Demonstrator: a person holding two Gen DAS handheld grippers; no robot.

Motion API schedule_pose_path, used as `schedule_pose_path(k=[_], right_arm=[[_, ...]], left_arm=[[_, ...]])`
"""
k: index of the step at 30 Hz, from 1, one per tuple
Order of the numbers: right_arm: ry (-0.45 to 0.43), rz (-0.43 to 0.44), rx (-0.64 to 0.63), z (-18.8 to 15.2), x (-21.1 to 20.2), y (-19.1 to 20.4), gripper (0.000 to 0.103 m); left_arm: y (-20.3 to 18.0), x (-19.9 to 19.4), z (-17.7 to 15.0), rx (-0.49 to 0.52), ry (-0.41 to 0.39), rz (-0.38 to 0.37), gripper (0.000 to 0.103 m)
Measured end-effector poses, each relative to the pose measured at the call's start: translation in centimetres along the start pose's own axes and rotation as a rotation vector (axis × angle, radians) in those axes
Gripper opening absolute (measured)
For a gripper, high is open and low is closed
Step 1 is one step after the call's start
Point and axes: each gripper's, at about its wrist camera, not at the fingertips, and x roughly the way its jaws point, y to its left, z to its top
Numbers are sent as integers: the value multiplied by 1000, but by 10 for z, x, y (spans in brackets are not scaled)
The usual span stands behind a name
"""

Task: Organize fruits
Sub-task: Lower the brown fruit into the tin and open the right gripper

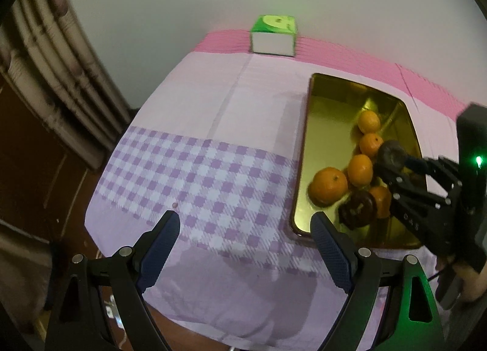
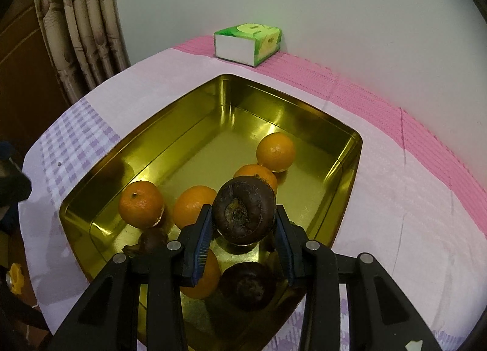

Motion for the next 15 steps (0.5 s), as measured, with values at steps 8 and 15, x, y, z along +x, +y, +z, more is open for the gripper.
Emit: schedule_pose_path(k=[8, 15], right_arm=[[19, -11, 13, -1, 3, 0, 37], [18, -11, 16, -1, 1, 1, 37]], left_arm=[[-16, 2, -5, 86, -23, -31, 88], [-27, 10, -9, 131, -26, -34, 88]])
